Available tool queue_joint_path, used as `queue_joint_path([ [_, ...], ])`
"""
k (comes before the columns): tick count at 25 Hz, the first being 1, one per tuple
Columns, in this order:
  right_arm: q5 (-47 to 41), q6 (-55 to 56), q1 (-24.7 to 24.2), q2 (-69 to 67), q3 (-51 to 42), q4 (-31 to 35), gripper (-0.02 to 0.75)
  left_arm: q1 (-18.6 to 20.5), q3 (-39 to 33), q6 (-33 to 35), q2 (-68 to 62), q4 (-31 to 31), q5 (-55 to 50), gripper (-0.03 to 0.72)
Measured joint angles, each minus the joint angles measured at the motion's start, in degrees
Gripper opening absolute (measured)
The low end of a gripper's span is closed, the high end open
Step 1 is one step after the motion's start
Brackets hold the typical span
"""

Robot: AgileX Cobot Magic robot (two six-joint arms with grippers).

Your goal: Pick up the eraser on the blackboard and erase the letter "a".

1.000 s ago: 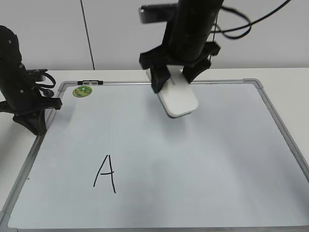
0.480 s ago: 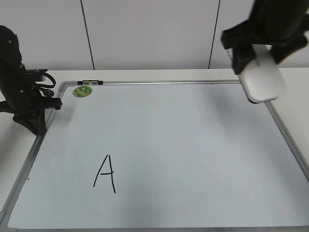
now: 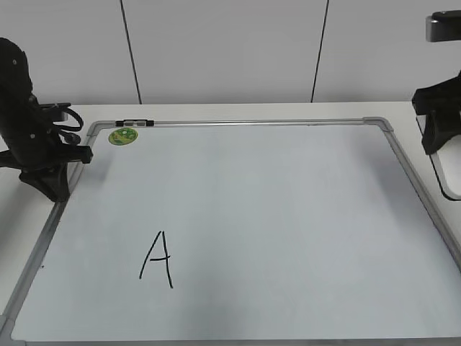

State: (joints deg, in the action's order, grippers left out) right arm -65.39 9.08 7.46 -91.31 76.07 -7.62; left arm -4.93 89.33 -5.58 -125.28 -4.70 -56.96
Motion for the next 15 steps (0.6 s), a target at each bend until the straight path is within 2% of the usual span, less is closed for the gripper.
queue_joint_path([
  [5, -0.8, -5.7, -4.8, -7.2, 4.9, 7.2, 0.525, 0.0, 0.0, 0.2, 0.0, -0.1, 0.0, 0.055],
  [12, -4.2, -10.4, -8.8, -22.3, 18.9, 12.5, 0.525, 0.0, 0.0, 0.3, 0.0, -0.1, 0.0, 0.055],
  [15, -4.2, -11.5, -9.1, -26.4, 21.0, 13.3, 0.525, 0.0, 0.0, 0.4, 0.0, -0.1, 0.0, 0.055],
])
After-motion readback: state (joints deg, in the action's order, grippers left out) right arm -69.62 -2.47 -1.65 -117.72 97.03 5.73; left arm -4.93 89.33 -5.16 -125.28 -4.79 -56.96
